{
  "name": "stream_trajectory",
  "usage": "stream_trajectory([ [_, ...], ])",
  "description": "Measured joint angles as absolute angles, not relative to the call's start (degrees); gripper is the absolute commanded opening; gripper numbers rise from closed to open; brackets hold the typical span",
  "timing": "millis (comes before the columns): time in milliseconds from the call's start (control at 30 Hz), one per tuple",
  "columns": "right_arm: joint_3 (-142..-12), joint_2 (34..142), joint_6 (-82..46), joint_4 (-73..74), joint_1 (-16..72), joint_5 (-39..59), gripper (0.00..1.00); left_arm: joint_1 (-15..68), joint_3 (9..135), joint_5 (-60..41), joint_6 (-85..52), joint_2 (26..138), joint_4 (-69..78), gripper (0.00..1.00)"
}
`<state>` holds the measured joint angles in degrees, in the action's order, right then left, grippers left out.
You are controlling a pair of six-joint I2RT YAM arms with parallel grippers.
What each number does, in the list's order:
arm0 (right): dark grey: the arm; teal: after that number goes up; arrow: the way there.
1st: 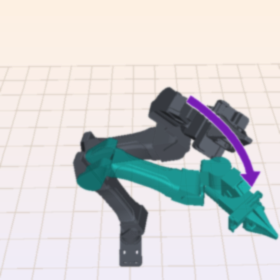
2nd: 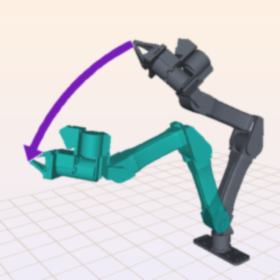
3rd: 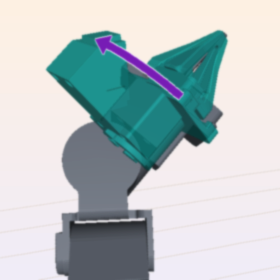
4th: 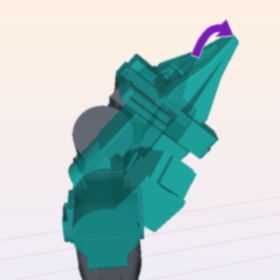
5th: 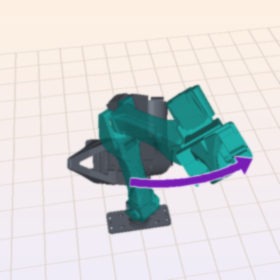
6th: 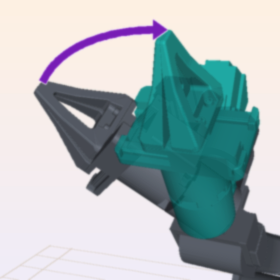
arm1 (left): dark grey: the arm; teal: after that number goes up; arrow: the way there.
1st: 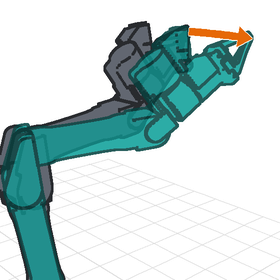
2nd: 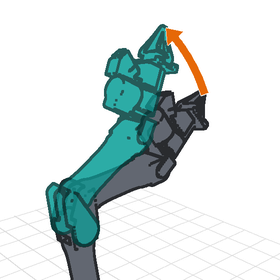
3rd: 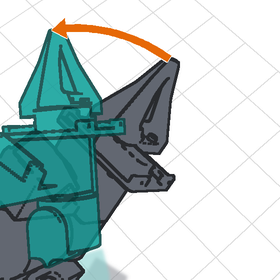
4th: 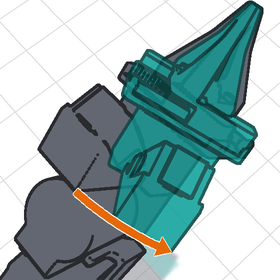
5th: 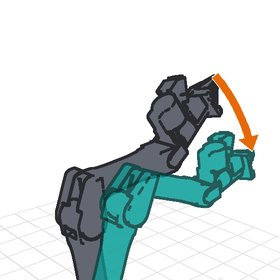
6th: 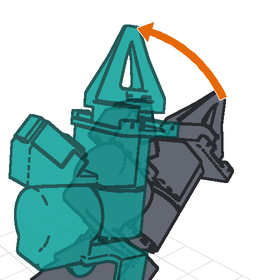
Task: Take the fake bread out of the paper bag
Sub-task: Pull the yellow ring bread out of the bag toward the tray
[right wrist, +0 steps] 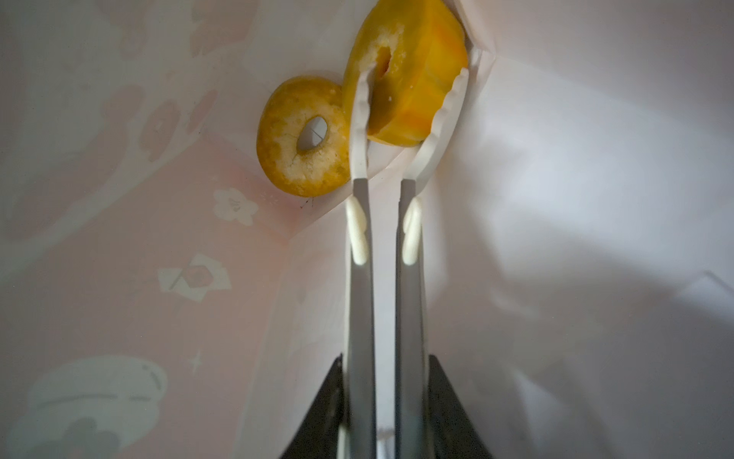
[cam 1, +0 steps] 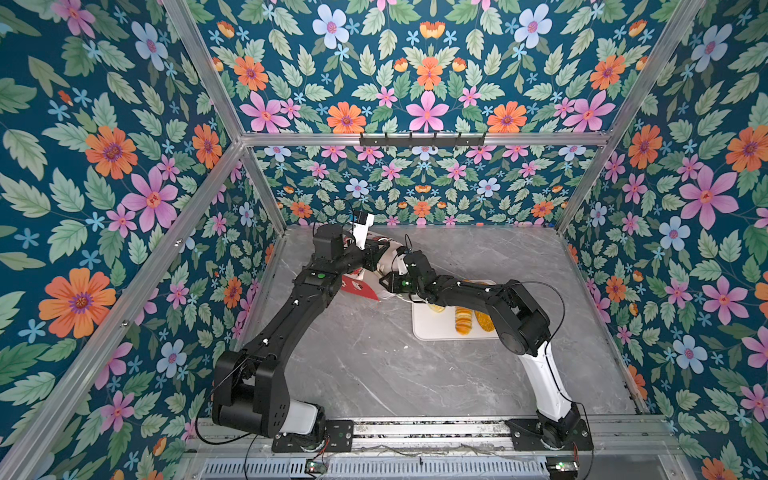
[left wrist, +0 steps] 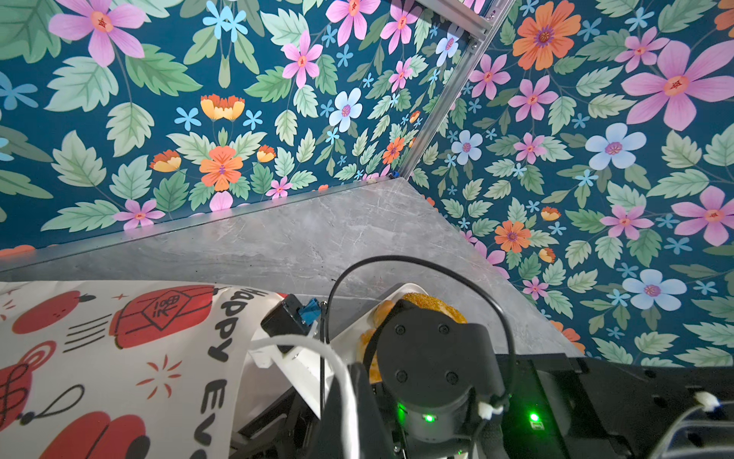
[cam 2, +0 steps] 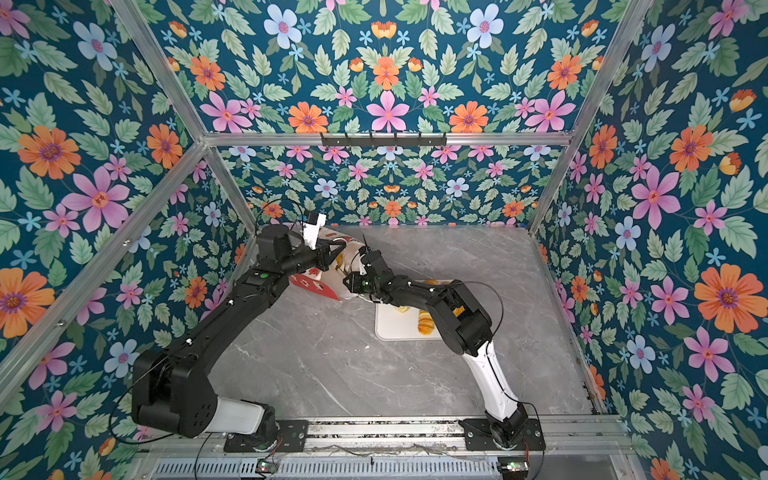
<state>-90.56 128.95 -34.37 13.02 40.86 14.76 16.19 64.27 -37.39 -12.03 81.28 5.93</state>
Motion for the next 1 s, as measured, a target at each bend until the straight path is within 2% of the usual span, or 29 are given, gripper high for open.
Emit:
stream_trajectory([
  [167,-88.53,127.31,-34.41,13.02,40.86,14.74,0.14,16.16,63.77,-37.17,-12.03,81.1,6.0,0.0],
  [367,-83.85,122.54,-33.47,11.53,40.82,13.78,0.11,16.19,63.2,-36.73,-12.03,81.71,6.96,0.0],
  [1000,-67.75,99.94,-25.98,-1.21,40.82,13.04,0.1,15.59,62.06,-31.42,-14.81,84.38,12.53,0.0],
])
